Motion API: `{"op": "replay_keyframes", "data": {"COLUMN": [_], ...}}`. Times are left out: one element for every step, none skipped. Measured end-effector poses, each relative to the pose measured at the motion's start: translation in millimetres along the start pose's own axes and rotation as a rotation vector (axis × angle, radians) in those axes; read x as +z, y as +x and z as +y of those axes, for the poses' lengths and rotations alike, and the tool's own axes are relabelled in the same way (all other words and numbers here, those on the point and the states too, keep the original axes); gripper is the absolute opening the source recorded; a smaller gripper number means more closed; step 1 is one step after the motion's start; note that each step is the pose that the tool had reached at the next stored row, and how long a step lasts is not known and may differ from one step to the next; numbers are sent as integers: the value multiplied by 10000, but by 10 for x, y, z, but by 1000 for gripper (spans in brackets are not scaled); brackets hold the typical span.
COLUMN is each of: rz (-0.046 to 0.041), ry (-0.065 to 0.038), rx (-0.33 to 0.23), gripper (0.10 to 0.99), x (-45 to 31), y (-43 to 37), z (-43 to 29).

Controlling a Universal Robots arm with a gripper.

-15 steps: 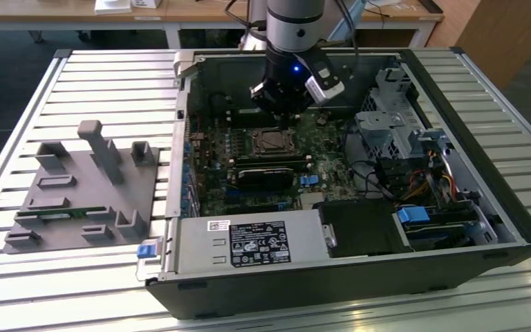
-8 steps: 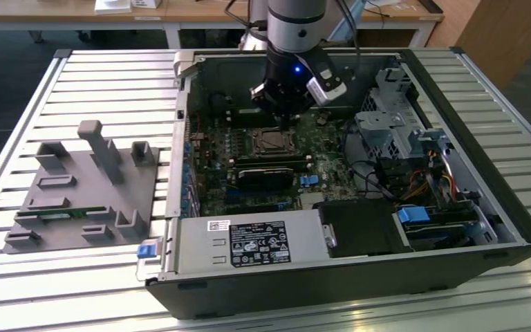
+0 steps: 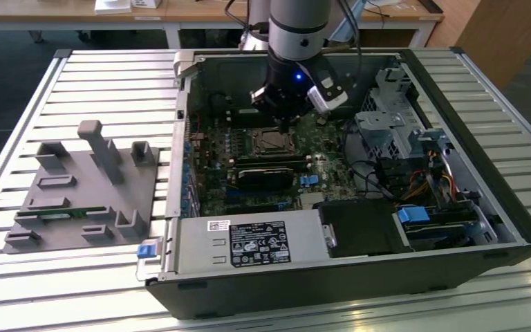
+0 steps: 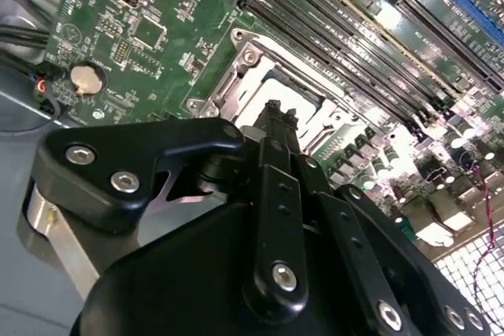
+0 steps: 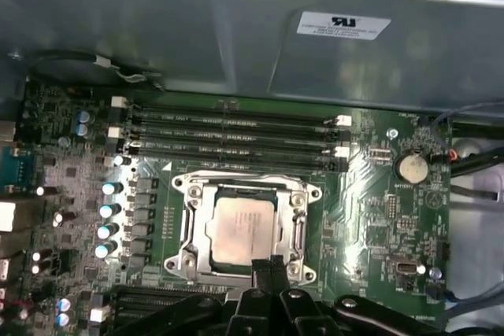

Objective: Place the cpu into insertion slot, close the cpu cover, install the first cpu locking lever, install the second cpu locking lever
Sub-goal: 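Install the second cpu locking lever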

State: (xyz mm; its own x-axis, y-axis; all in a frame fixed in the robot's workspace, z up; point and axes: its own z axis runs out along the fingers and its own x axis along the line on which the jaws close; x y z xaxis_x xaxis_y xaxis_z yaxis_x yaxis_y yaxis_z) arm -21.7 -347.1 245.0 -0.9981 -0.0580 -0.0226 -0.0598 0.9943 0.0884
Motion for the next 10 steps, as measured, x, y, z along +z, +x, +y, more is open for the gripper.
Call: {"op": "replay_keyframes", "data": {"rz": [54, 115, 146, 152, 152, 153, 154, 153, 153, 153], "ry": [-12, -16, -16, -17, -22, -23, -23, -24, -24, -24], "rx": [5, 11, 14, 15, 14, 14, 14, 14, 14, 14], "gripper": [106, 106, 106, 106, 106, 106, 106, 106, 106, 106], "x": [8, 14, 18, 22, 25, 27, 28, 29, 29, 28], "y": [0, 0, 1, 2, 3, 3, 4, 5, 6, 6], "z": [-3, -6, -12, -22, -33, -47, -64, -77, -86, -91]}}
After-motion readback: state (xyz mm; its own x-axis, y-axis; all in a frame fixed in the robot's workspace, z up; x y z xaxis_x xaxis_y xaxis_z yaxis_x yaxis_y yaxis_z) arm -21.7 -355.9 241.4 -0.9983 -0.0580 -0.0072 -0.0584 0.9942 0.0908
